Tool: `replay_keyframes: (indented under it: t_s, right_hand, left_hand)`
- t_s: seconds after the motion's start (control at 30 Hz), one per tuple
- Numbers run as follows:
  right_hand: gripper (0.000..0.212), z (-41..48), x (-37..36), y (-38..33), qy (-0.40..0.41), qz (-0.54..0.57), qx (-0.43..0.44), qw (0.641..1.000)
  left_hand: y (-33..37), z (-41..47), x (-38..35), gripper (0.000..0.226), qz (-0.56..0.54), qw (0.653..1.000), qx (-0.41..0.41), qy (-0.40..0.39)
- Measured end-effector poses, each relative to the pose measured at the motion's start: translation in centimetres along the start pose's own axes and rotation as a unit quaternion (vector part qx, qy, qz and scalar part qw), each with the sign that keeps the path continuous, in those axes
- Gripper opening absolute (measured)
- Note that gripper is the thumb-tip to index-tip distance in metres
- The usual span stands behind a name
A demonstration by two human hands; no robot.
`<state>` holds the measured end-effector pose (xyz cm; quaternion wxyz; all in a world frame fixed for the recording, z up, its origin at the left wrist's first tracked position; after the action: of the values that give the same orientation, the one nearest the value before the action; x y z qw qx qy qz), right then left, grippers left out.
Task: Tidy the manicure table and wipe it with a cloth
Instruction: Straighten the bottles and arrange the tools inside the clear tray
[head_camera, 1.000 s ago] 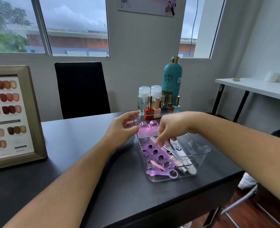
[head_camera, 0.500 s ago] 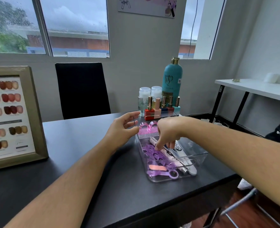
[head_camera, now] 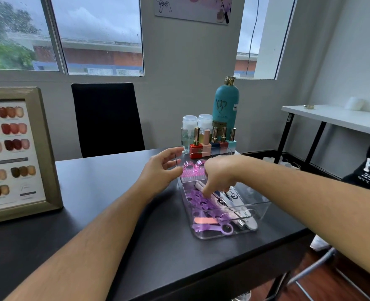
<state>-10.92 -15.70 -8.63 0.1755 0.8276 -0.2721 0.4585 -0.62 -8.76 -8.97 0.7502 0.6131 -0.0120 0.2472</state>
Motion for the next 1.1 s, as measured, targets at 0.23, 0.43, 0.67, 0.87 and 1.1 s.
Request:
replay_keyframes:
  t_s: [0.23, 0.43, 0.67, 0.87, 1.1]
  right_hand:
    - [0.026, 0.9, 0.1, 0.0, 0.016, 0.108, 0.012, 0.994]
    - [0.039, 0.2, 0.9, 0.5, 0.045, 0.126, 0.021, 0.991]
    - [0.045, -1.6, 2.1, 3.6, 0.053, 0.23, 0.021, 0.972]
    - [0.041, -0.9, 0.3, 3.1, 0.003, 0.182, 0.005, 0.983]
    - [0.039, -0.1, 0.0, 1.9, -0.013, 0.246, 0.027, 0.969]
  left_hand:
    - [-0.1, 0.1, 0.0, 0.049, 0.006, 1.0, -0.006, -0.001]
    - [-0.1, 0.1, 0.1, 0.048, -0.009, 1.0, -0.011, -0.002]
    - [-0.1, 0.2, 0.1, 0.048, -0.007, 1.0, -0.006, -0.004]
    - [-0.2, 0.1, -0.1, 0.048, 0.001, 1.0, -0.003, -0.004]
    - [-0.3, 0.2, 0.0, 0.048, 0.005, 1.0, -0.006, -0.006]
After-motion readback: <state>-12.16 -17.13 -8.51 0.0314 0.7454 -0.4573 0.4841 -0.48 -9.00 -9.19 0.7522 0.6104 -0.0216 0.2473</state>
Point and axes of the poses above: each hand's wrist, its own z-axis towards the middle knuckle, its own x-axis out of the back of the hand, y = z × x, the point moved 9 cm from there along z, towards the middle knuckle, and after that the axes turned 11 degrees about -y, right-handed, at the moved point
